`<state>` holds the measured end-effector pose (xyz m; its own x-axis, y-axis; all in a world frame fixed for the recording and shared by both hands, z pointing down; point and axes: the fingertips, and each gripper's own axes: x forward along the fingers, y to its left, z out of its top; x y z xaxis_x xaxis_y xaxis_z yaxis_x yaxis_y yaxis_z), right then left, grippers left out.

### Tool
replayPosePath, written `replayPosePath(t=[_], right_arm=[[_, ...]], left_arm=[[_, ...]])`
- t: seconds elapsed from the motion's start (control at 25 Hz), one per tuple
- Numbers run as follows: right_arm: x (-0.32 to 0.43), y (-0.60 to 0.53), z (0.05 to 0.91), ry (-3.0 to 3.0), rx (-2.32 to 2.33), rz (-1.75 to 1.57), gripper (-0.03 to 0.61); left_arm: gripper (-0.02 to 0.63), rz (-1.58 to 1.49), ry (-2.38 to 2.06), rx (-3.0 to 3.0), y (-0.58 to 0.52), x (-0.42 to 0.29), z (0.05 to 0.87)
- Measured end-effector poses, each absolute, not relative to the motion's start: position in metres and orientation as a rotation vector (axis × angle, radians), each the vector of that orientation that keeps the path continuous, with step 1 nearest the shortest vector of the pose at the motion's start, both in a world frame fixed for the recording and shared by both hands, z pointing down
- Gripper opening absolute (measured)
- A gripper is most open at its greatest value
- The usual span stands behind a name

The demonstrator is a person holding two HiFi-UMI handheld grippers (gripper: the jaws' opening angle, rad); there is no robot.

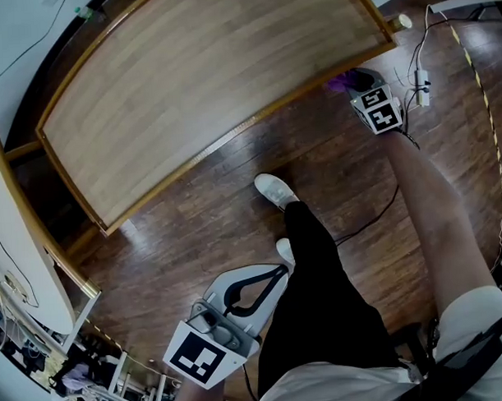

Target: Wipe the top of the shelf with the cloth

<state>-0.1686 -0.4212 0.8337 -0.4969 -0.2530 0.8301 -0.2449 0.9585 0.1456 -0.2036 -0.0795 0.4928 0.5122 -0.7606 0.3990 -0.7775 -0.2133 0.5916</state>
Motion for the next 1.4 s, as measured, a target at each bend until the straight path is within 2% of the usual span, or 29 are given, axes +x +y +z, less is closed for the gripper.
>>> replayPosePath(t=[0.4,0.72,1.04,1.24,1.4], right_arm=[[-0.136,-0.445,0.825,-2.055,0.408,-0.031,0.094],[-0.102,-0.372,0.779,-2.141,0.307,0.004,0.094],[-0.01,-0.221,0.673,-2.29,0.216,0.095,0.094],[0.071,-0.119,0.571,-2.421,0.236,0.215,0.094],[0.131,-0.075,0.505,-2.464,0.27,0.309,0.095]], left_arm=[[0.017,0.049,-1.323,1.948,-0.068,-0.224,0.495],[0.017,0.068,-1.455,1.948,-0.03,-0.217,0.472],[0.017,0.102,-1.77,1.876,0.079,-0.197,0.419],[0.017,0.218,-1.776,1.854,0.169,-0.137,0.4],[0.017,0.183,-1.791,1.847,0.191,-0.097,0.37]])
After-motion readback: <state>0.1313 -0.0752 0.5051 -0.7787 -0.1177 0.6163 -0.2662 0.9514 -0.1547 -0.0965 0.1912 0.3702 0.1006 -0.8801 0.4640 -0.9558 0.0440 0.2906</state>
